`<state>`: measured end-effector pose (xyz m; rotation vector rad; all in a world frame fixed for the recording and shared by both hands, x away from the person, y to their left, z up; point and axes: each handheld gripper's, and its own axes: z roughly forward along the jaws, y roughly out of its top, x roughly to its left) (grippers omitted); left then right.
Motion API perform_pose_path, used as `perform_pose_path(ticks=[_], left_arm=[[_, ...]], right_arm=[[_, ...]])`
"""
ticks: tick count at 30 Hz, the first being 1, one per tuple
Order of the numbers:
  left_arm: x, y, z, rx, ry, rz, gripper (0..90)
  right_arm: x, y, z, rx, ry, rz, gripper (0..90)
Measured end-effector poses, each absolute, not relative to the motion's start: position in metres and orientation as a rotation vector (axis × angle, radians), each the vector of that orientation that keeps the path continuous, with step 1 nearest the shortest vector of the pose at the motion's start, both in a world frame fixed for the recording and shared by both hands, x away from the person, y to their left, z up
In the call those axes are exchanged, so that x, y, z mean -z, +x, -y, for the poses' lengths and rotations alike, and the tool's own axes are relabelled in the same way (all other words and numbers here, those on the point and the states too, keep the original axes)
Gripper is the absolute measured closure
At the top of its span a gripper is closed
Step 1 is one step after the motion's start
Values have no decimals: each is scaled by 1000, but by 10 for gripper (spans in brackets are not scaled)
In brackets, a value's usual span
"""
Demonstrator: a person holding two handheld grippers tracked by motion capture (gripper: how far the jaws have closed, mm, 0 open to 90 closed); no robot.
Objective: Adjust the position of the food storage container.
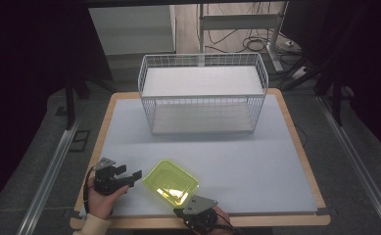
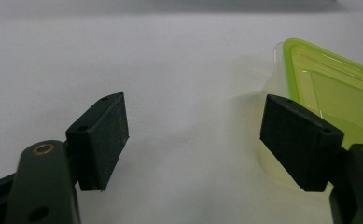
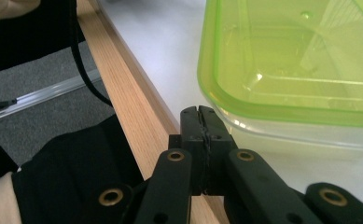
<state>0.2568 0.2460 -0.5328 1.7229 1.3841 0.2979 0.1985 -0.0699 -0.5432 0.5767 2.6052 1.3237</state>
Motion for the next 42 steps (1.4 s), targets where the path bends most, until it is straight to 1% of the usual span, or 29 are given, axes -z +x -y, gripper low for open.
perform_pose_path(ticks=[11,21,34,42], left_arm=[[533,257,-246,-294,1722,-1380,229],[532,256,-246,-292,1719,-1380,229],[533,257,-245,-294,1733,-1372,228],[533,257,-245,-292,1730,-1373,228]], right_arm=[[541,201,74,-1306,604,-2561,900],[538,212,86,-1292,674,-2522,900],[533,238,101,-1270,802,-2502,900],[534,242,105,-1258,835,-2510,900]])
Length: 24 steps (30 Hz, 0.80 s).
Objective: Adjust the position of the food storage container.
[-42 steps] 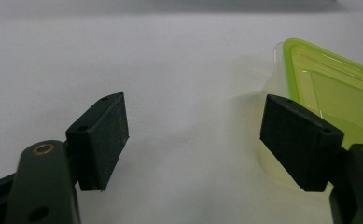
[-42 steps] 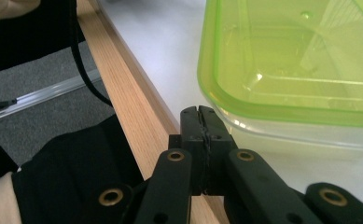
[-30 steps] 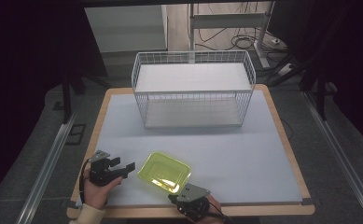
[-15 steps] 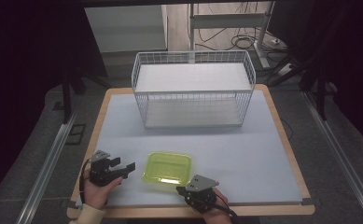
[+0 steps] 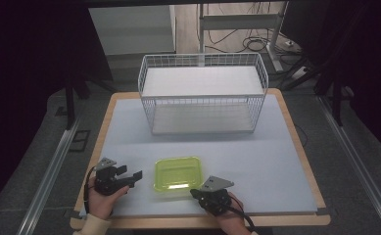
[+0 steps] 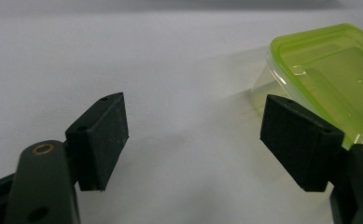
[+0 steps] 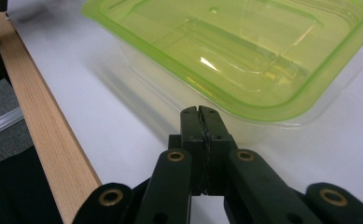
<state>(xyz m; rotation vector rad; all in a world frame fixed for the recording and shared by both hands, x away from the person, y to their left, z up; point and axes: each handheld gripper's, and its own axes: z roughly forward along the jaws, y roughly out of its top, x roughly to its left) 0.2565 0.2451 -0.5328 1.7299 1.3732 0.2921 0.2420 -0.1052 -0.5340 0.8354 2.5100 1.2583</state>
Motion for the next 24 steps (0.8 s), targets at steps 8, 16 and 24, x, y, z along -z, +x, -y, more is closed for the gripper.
perform_pose_path(ticks=[8,16,24], left_arm=[[532,256,-247,-280,1715,-1375,240],[530,255,-245,-272,1699,-1385,268],[531,255,-245,-269,1710,-1390,268]], right_arm=[[524,237,136,-1272,891,-2484,900],[506,251,191,-1287,990,-2350,900],[505,268,233,-1246,1057,-2345,899]])
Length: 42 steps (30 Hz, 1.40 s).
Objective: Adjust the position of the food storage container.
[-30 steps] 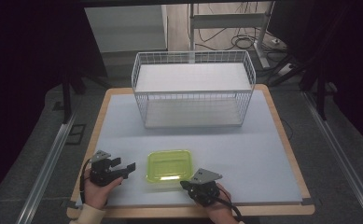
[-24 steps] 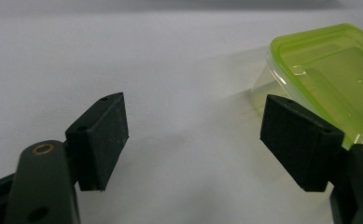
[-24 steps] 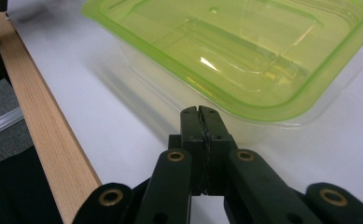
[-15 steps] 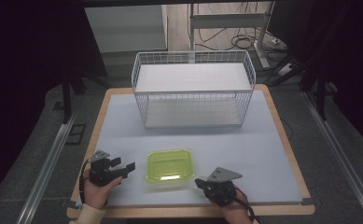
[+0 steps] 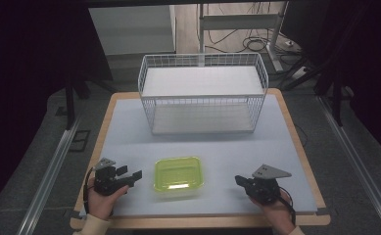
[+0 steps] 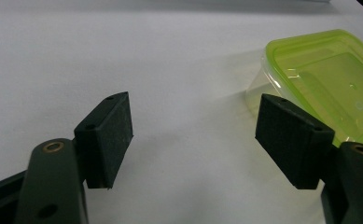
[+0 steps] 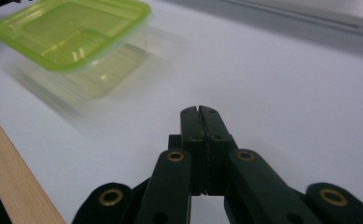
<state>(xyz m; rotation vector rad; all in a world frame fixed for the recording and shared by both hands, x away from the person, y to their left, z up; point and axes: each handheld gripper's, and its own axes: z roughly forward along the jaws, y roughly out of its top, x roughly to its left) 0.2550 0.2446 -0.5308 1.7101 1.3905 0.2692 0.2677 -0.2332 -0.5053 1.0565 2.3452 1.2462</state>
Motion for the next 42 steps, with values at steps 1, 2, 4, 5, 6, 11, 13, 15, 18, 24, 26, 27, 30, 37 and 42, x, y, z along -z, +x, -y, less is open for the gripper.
perform_pose_path(ticks=[1,2,4,5,6,11,13,15,18,24,26,27,30,37,42], left_arm=[[531,255,-244,-268,1709,-1390,268],[531,255,-244,-268,1709,-1390,268],[531,255,-244,-267,1710,-1388,268],[531,255,-244,-266,1709,-1388,268],[531,255,-244,-263,1710,-1388,268],[530,255,-244,-253,1708,-1386,290],[529,254,-245,-246,1707,-1383,297],[528,254,-245,-245,1702,-1378,331],[526,253,-245,-227,1707,-1364,437],[523,252,-238,-156,1786,-1317,864],[523,251,-232,-135,1826,-1289,893],[524,251,-230,-132,1837,-1283,894],[524,252,-225,-126,1852,-1272,896],[526,255,-216,-113,1874,-1260,897],[526,260,-201,-104,1910,-1243,898]], right_arm=[[506,272,240,-1234,1077,-2342,897],[506,272,240,-1234,1077,-2342,897],[506,276,247,-1226,1097,-2334,875],[506,278,250,-1226,1101,-2333,849],[506,279,253,-1224,1112,-2324,805],[506,279,252,-1208,1101,-2326,616],[507,280,250,-1197,1102,-2329,491],[507,280,250,-1192,1106,-2328,428],[506,281,252,-1193,1116,-2316,376],[504,284,267,-1201,1160,-2264,347],[503,284,272,-1202,1171,-2249,346],[503,285,273,-1203,1177,-2245,345],[502,285,278,-1213,1190,-2223,345],[499,285,282,-1221,1202,-2199,341],[498,286,281,-1219,1192,-2203,337]])
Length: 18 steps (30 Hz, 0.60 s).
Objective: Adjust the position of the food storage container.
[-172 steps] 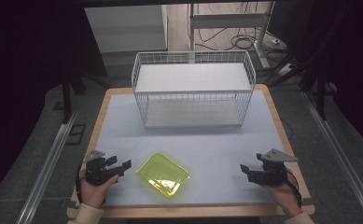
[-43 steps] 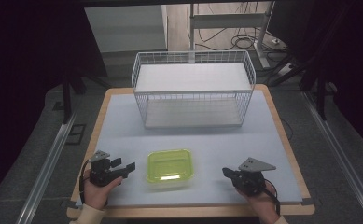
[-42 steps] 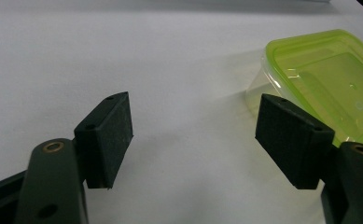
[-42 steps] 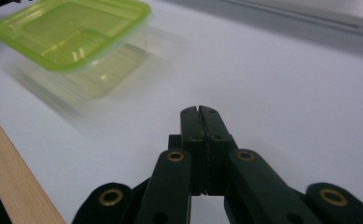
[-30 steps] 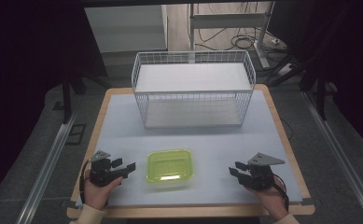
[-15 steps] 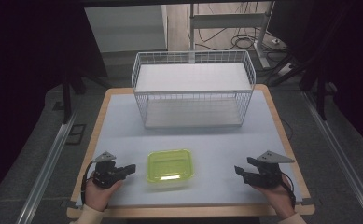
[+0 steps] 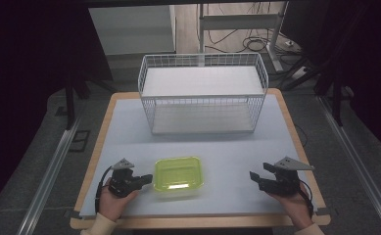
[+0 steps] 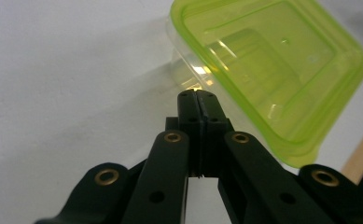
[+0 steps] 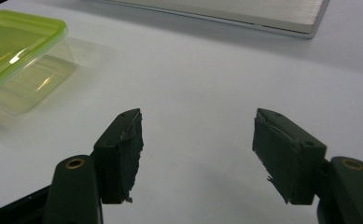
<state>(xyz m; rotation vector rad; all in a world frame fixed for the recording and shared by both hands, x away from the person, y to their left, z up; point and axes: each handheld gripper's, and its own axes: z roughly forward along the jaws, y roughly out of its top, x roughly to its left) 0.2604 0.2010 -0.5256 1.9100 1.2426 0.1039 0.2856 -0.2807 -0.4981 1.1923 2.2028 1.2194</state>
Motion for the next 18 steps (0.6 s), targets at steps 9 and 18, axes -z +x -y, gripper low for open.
perform_pose_path(ticks=[9,18], left_arm=[[525,269,-185,-83,1927,-1227,898],[526,279,-162,-63,1974,-1192,898]], right_arm=[[497,286,282,-1224,1203,-2195,336],[497,287,283,-1229,1209,-2191,335]])
